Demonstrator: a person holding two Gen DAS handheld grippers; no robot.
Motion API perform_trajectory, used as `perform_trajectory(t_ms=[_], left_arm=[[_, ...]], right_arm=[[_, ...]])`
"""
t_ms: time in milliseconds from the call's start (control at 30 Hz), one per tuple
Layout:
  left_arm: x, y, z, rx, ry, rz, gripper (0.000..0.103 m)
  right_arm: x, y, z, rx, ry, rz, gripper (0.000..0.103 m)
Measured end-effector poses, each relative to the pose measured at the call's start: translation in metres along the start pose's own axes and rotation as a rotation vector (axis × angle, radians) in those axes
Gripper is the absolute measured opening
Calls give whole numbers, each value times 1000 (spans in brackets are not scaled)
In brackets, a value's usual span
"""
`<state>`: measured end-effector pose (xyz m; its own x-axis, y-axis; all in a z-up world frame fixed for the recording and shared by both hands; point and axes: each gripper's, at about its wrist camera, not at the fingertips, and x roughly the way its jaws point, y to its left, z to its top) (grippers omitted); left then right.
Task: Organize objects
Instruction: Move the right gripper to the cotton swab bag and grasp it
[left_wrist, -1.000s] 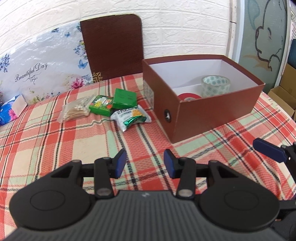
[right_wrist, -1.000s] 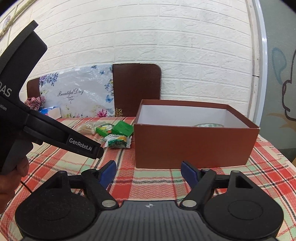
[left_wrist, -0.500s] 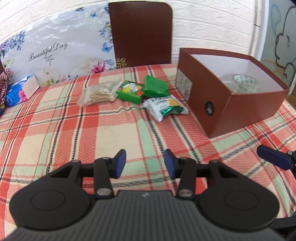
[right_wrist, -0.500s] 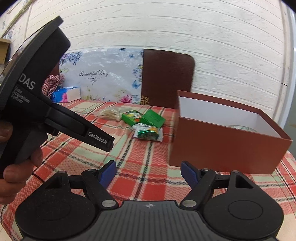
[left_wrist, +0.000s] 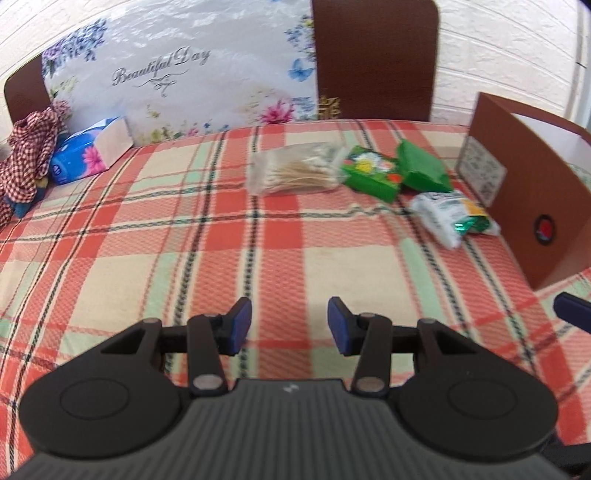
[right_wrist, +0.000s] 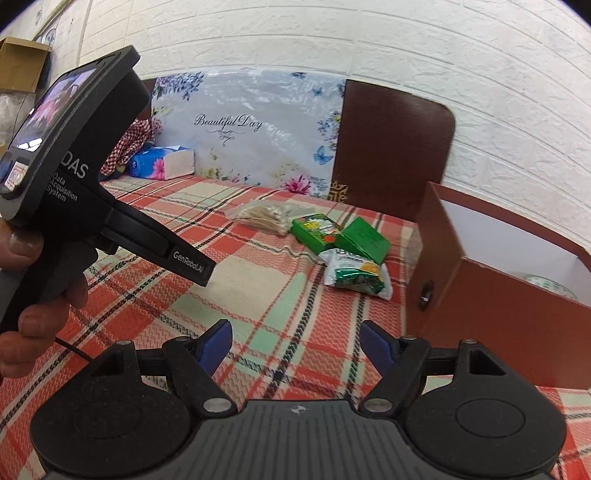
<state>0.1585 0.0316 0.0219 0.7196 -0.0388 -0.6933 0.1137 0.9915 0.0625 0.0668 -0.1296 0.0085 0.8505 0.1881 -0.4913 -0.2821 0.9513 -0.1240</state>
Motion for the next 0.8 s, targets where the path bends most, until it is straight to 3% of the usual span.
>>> perform_trajectory(t_ms=[100, 200, 233, 267, 367, 533, 567, 600, 633, 733, 800], left_arm=[[14, 23, 1, -13, -23, 57, 49], [34, 56, -4, -26, -82, 210, 58], [41, 67, -11, -24, -120, 267, 71], [44, 76, -18, -32, -168, 294, 77], [45, 104, -19, -182, -174, 201, 79], [47, 104, -19, -199, -184, 189, 79], [47, 105, -19, -203, -185, 186, 79], [48, 105, -19, -208, -185, 182, 79], [49, 105, -19, -212, -186, 179, 79], [48, 106, -20, -221, -190, 175, 79], [48, 107, -19, -228, -193, 170, 79]], right_arm=[[17, 5, 5, 1, 19, 37, 70], [38, 14, 14, -12, 17, 65, 65], [46, 17, 18, -15, 11, 74, 65], [56, 20, 25, -19, 3, 79, 64], [88, 28, 48, -59, -44, 76, 62], [156, 39, 89, -178, -102, 5, 60], [171, 43, 93, -211, -93, -8, 53], [185, 46, 96, -240, -72, -11, 33], [198, 50, 97, -271, -40, -7, 23], [201, 58, 92, -323, -37, -17, 13], [183, 51, 90, -250, -24, 44, 7]])
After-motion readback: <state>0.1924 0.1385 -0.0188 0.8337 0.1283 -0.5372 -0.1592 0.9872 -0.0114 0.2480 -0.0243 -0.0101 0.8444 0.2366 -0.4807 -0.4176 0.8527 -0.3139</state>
